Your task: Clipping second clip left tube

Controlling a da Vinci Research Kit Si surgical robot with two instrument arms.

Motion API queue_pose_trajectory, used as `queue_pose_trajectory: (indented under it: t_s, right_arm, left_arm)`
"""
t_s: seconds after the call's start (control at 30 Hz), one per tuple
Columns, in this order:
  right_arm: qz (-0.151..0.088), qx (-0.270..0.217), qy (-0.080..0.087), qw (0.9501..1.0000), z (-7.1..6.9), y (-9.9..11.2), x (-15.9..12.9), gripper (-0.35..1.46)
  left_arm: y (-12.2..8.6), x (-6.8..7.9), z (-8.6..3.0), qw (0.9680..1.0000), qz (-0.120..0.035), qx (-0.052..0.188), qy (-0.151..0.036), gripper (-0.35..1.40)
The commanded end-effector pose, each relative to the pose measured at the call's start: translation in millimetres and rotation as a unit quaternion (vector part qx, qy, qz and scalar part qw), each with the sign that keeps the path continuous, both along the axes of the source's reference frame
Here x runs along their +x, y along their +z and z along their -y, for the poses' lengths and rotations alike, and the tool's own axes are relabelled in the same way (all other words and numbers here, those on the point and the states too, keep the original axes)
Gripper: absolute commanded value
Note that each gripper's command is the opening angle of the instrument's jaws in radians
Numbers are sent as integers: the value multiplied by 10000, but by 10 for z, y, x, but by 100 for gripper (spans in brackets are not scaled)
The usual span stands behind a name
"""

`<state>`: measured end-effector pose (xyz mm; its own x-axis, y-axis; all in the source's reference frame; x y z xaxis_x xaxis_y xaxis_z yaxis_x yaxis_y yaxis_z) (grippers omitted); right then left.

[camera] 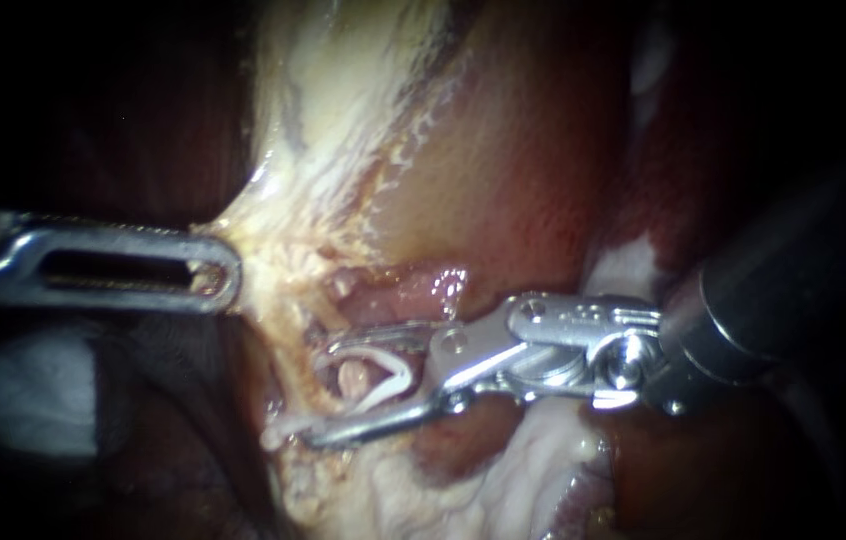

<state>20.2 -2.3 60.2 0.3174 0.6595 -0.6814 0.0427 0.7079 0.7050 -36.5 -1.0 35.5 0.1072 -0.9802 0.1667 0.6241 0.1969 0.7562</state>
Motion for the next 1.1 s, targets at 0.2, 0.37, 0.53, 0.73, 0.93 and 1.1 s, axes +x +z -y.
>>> queue_pose_trajectory:
  t_s: [0.2,0.37,0.53,0.73,0.93,1.1]
  right_arm:
    - [-165,40,-196,9997,13,1,15,60]
    - [-365,140,-375,9985,26,-2,22,60]
    - [-643,354,-502,9960,31,-16,21,60]
    - [-815,548,-638,9931,37,-27,21,60]
    - [-871,613,-660,9921,42,-25,31,60]
    - [-844,610,-637,9925,46,-15,43,59]
  left_arm:
    - [-1,0,0,10000,-7,-1,-6,-35]
    - [-1,1,0,10000,-5,0,-4,-35]
    - [1,2,-2,10000,0,1,3,-35]
    - [6,6,-5,10000,10,2,19,-35]
    - [7,6,-5,10000,10,1,18,-35]
    - [7,5,-4,10000,7,-2,15,-35]
